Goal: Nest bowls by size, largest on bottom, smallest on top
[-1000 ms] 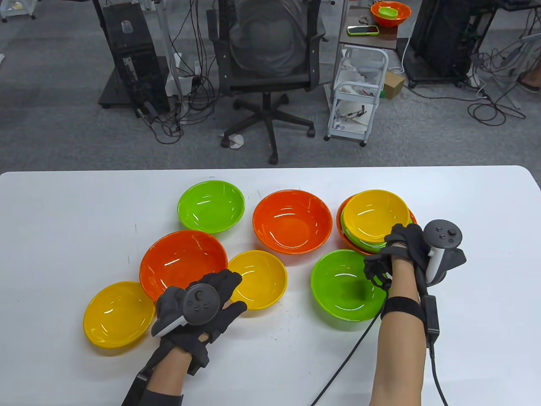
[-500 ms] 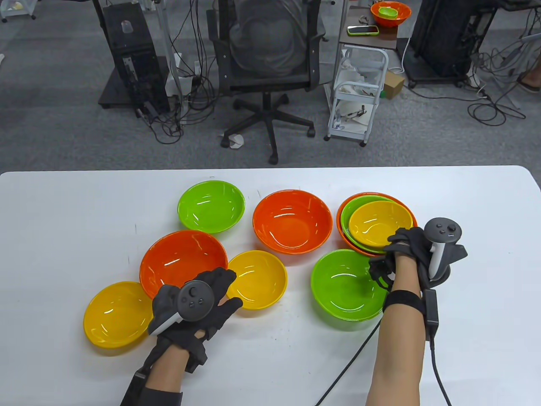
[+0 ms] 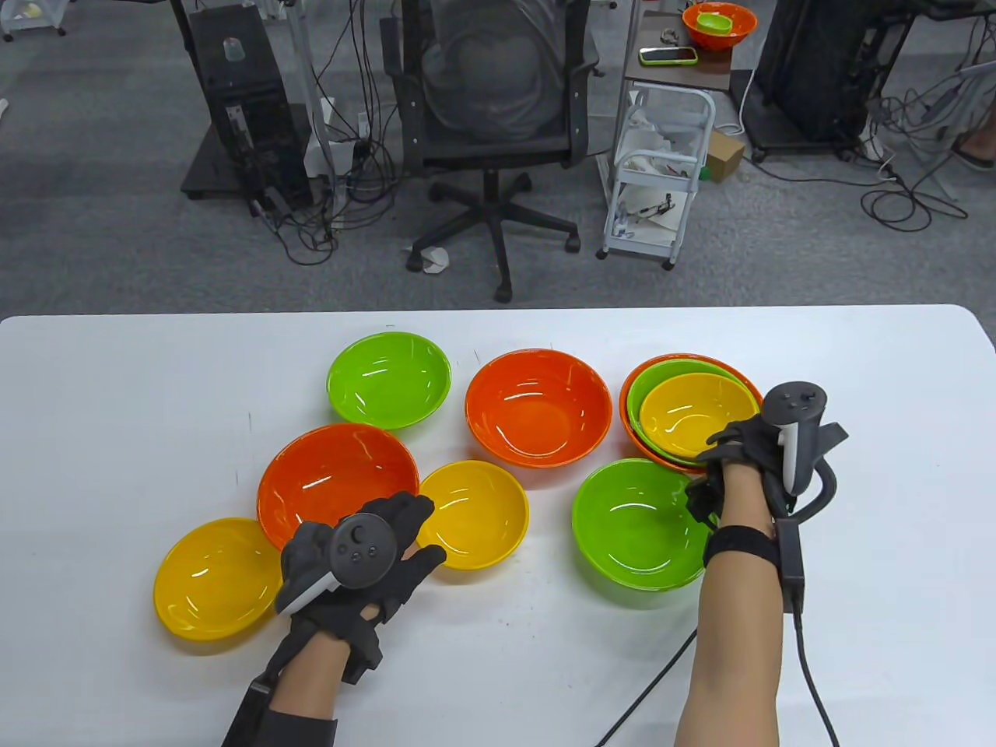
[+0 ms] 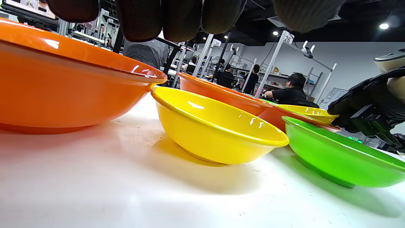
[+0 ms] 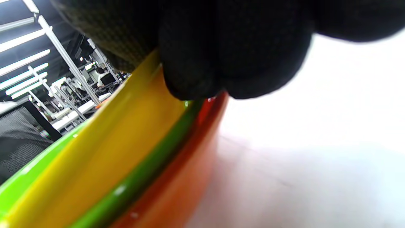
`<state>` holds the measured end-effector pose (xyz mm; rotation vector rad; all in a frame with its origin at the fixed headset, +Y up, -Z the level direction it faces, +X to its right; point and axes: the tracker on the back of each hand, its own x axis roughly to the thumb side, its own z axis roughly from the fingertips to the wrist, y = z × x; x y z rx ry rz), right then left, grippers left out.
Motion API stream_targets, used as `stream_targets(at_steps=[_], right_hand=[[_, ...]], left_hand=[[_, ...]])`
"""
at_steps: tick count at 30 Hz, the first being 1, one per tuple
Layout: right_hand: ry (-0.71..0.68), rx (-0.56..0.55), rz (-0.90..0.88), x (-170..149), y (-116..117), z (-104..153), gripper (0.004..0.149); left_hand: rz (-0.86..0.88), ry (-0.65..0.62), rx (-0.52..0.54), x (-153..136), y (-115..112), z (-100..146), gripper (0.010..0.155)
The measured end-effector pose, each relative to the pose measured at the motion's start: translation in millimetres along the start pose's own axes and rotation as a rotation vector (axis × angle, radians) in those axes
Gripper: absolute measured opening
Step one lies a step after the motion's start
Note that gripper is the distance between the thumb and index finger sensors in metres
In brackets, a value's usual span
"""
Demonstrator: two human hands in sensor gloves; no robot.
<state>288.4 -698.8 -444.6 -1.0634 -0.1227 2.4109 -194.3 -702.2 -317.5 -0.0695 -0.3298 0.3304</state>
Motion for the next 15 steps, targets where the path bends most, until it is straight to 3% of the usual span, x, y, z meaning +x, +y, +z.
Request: stream_targets(at_steps=[15], right_hand=[[-0.083,0.051,0.088,1.0,-2.2,9.8,0.059]], left_hand=[[-0.008,0.011,0.001,0.9,-0.2,-1.0,0.07]])
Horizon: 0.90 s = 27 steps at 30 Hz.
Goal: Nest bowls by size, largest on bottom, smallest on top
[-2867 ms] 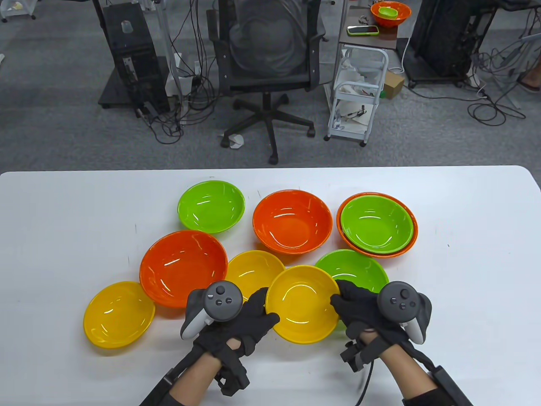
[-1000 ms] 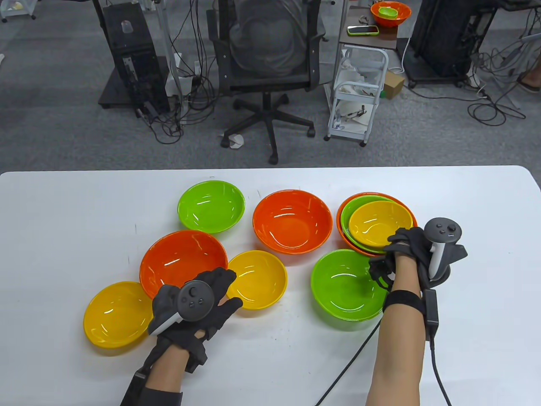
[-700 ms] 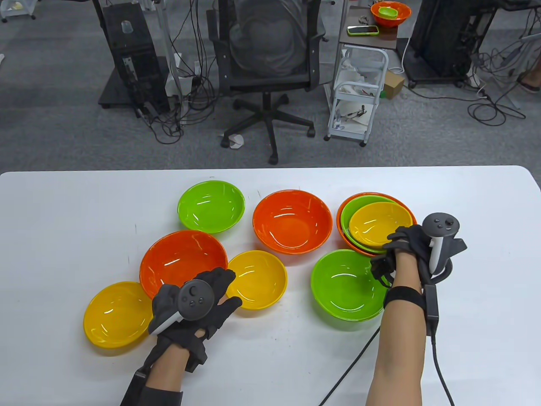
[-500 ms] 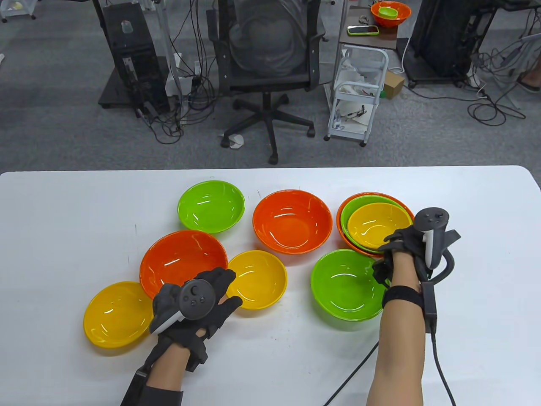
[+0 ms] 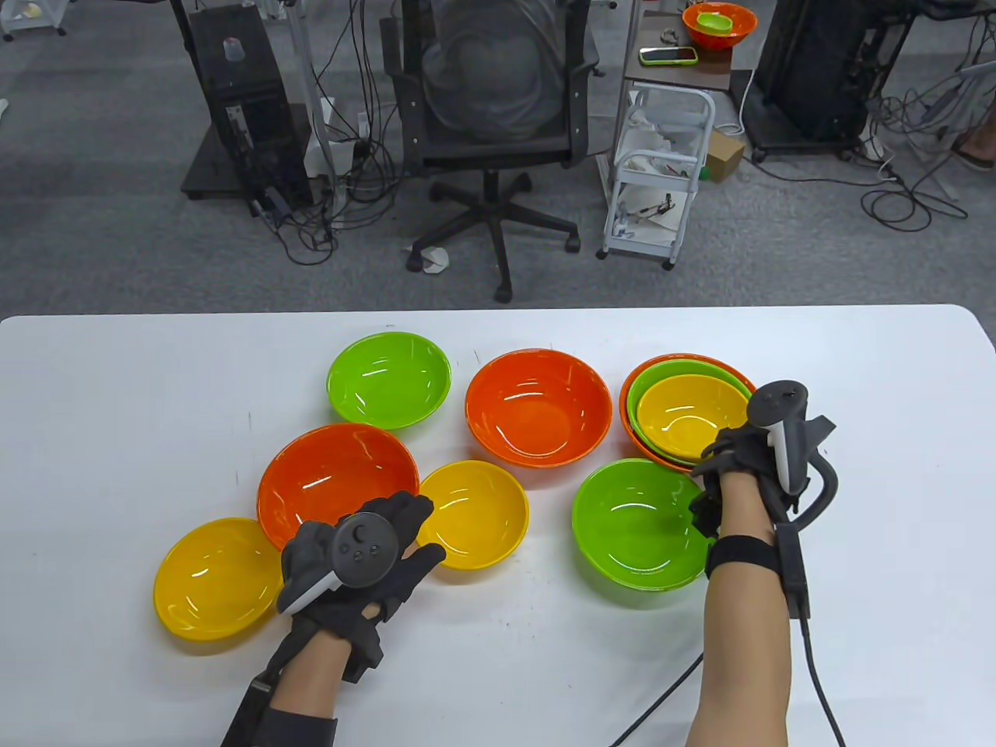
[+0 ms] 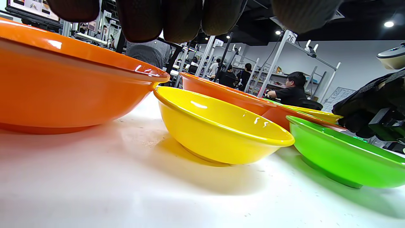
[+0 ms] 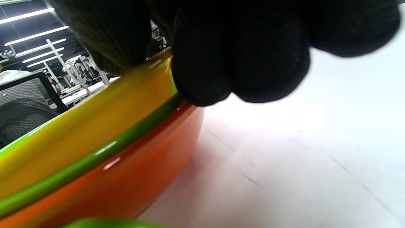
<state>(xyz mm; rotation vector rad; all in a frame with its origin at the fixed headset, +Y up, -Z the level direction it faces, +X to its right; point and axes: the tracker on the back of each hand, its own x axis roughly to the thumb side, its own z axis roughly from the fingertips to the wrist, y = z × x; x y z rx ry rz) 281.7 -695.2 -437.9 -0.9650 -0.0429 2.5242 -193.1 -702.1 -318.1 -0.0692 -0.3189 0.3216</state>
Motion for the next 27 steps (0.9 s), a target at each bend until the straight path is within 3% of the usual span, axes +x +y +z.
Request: stream_targets(at_steps=[7,17,27], right_hand=[[-0.068,0.061,-0.053,-4,-5,11,0.059],[-0.329,0.052,-0.114,-25,-9,51,0.068],[-0.416,0.062,-0.163,-50,2,76,0.075]], left_hand=[[-0.011,-0.009,0.004,3,0,0,0.07],[-0.02,-0.008,0.014,3,0,1,0.07],[-0.026,-0.01,0.015,2,0,1,0.071]])
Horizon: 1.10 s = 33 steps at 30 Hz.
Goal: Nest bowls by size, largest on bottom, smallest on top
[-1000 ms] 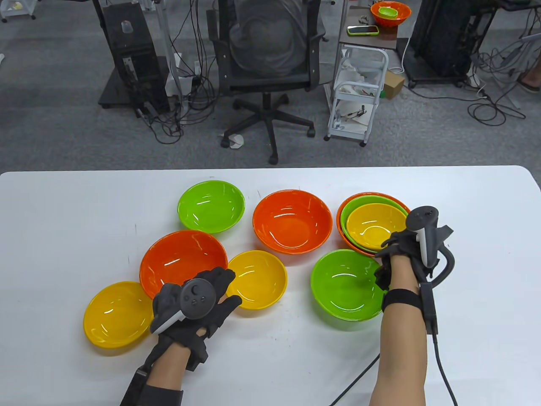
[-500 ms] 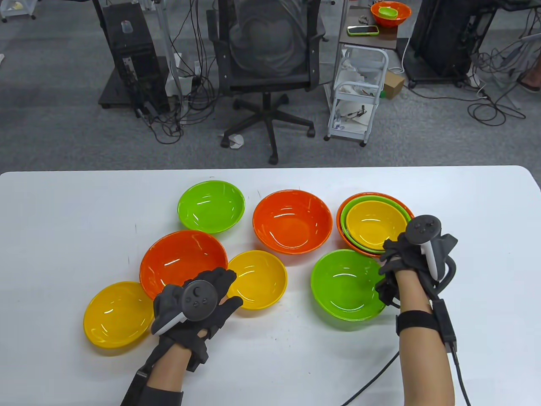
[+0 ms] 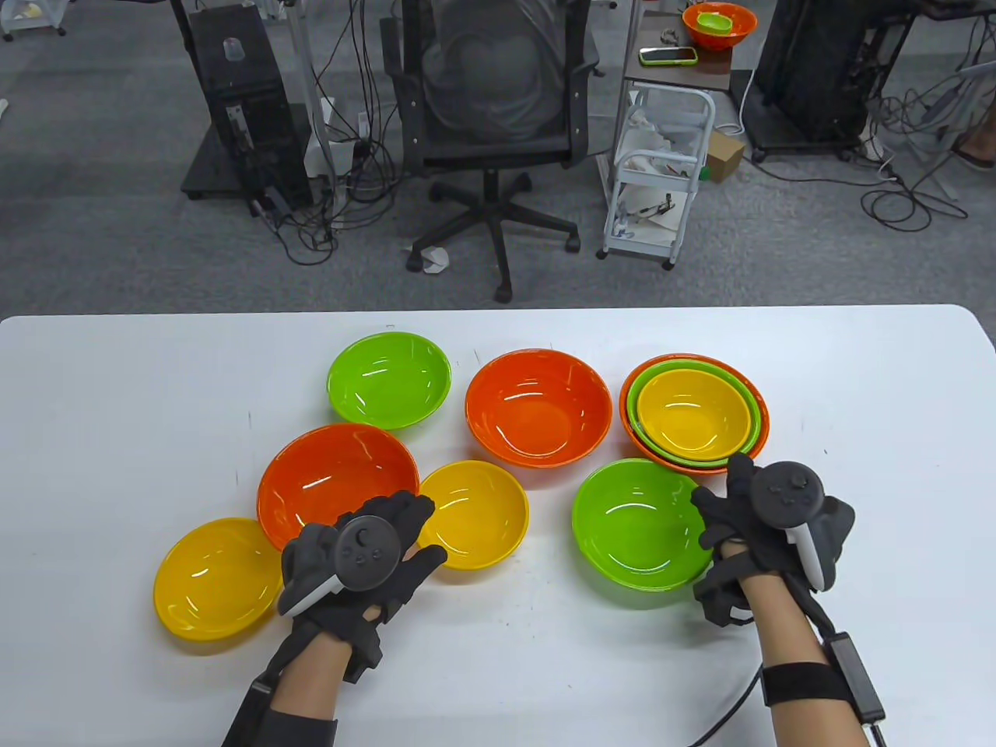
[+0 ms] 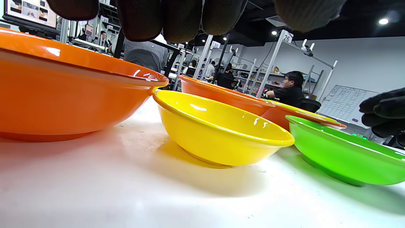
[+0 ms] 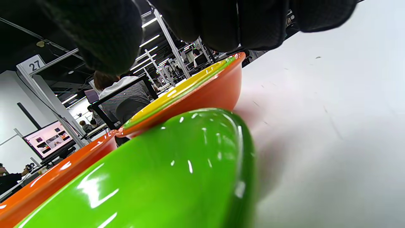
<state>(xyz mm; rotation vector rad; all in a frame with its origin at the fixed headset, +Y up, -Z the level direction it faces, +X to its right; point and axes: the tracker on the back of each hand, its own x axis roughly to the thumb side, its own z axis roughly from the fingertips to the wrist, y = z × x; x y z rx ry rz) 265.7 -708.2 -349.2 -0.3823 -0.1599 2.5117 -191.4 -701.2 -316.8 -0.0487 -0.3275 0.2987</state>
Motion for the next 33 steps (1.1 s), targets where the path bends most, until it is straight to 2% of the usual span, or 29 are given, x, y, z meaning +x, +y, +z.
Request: stream_targets(at_steps=[4,9,17,21,33], right_hand=[[0.018,0.001,0.036,-10,7,4,0.074],[0.066,0.09,0.048,-16,13,4,0.076],[0.119,0.195,-0.041,-25,25,4,0.076],[0.186,0.258,-0.184,-32,32,3,0.075],[0.222,0.307,-0.235,-41,37,-3,0.068]], left_hand=[[-0.002,0.014,0.005,-3,1,0,0.071],[0.001,0.026,0.004,-7,1,0,0.071],[-0.005,0.026,0.009,-8,1,1,0.071],[-0.012,0.025,0.008,-7,0,2,0.071],[0.005,0.031,0.033,-9,2,2,0.071]])
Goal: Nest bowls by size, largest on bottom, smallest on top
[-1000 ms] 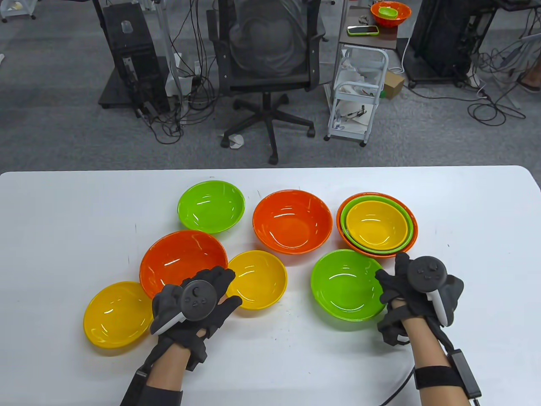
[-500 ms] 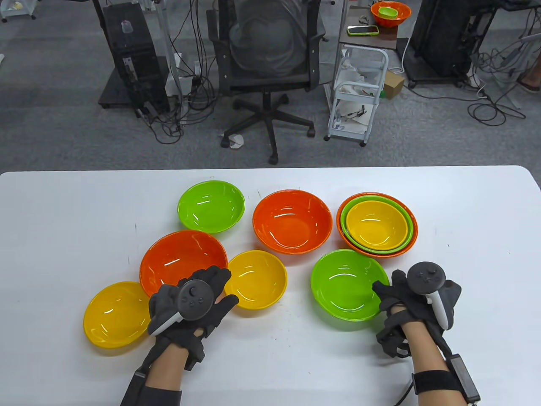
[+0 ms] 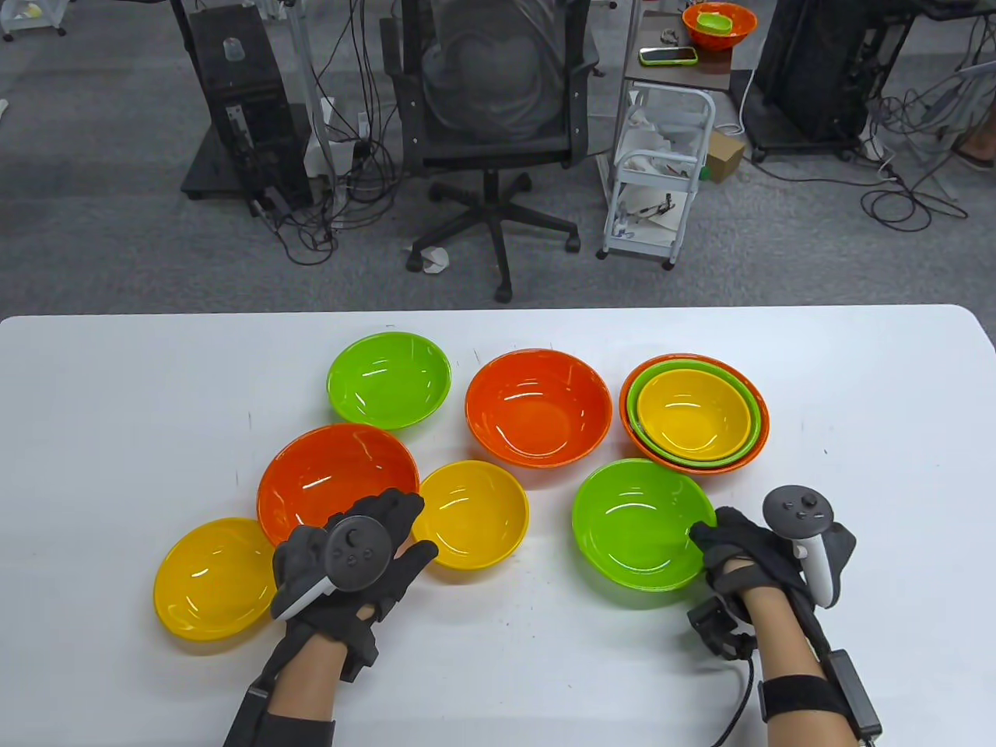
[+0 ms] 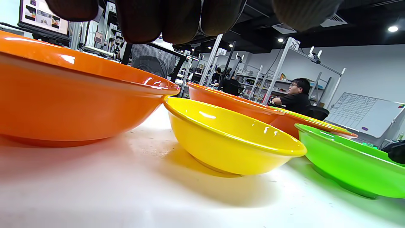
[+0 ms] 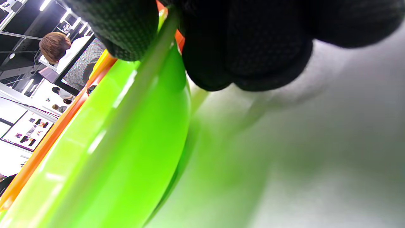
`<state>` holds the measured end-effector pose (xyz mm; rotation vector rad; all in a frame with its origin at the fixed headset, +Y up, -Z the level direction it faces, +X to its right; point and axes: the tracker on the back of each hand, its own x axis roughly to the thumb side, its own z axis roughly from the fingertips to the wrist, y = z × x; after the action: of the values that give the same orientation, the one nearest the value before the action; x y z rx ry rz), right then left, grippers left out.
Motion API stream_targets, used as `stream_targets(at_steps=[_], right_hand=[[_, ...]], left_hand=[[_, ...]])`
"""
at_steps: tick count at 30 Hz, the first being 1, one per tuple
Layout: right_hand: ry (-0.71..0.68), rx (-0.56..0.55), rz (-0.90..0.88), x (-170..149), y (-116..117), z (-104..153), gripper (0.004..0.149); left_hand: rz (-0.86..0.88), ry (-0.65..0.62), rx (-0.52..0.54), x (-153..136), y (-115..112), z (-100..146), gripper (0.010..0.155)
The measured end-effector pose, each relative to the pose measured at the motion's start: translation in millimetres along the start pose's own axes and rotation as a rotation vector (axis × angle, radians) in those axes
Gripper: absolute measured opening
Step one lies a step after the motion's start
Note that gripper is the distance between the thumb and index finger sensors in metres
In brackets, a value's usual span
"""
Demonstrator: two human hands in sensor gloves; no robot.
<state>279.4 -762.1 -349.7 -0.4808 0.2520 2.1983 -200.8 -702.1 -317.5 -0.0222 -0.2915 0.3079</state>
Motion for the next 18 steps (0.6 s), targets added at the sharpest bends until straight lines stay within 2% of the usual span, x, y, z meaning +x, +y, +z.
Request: stream_targets(at_steps=[18], right_hand=[[-0.04,0.018,-0.095,-0.2,-0.5,-1.7,0.058]], left_hand=[[-0.034,-0.011,-0.029,6.0,-6.6,-1.6,0.07]])
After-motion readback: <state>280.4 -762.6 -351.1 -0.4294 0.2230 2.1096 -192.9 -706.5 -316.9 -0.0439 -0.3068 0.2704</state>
